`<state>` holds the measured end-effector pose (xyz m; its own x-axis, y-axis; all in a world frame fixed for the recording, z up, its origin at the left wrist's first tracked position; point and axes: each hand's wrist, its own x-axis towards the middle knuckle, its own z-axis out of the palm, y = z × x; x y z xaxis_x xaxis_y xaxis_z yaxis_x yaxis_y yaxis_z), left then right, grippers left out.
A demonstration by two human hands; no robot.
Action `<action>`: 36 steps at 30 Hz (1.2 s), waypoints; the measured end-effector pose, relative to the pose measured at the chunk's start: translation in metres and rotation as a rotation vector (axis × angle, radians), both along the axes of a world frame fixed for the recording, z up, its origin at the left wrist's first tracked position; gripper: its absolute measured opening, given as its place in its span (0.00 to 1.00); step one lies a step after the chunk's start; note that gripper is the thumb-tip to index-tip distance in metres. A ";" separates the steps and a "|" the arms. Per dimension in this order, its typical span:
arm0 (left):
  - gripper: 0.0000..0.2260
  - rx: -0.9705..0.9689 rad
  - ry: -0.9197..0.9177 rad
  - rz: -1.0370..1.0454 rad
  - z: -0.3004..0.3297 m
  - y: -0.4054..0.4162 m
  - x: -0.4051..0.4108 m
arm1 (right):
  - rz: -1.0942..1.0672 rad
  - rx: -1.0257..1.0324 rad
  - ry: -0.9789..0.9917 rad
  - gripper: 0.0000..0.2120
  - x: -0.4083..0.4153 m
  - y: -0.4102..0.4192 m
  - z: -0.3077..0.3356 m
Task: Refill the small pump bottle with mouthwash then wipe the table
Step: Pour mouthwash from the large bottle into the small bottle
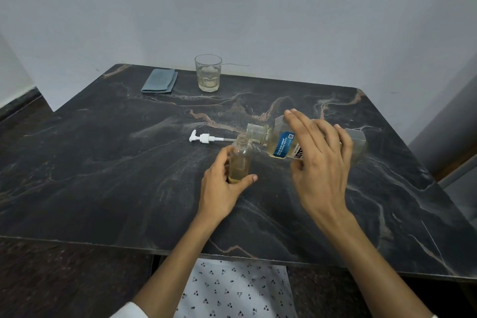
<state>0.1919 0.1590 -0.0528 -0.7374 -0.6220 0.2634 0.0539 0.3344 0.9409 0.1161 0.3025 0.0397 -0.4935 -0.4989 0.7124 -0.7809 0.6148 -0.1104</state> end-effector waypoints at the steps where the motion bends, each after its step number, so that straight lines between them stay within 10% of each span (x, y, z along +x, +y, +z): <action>1: 0.27 -0.002 -0.002 0.000 0.000 0.000 0.000 | 0.000 0.001 0.000 0.42 0.000 0.000 0.000; 36: 0.27 -0.001 -0.007 0.004 0.002 0.001 0.001 | 0.010 0.003 0.010 0.43 -0.001 0.000 0.000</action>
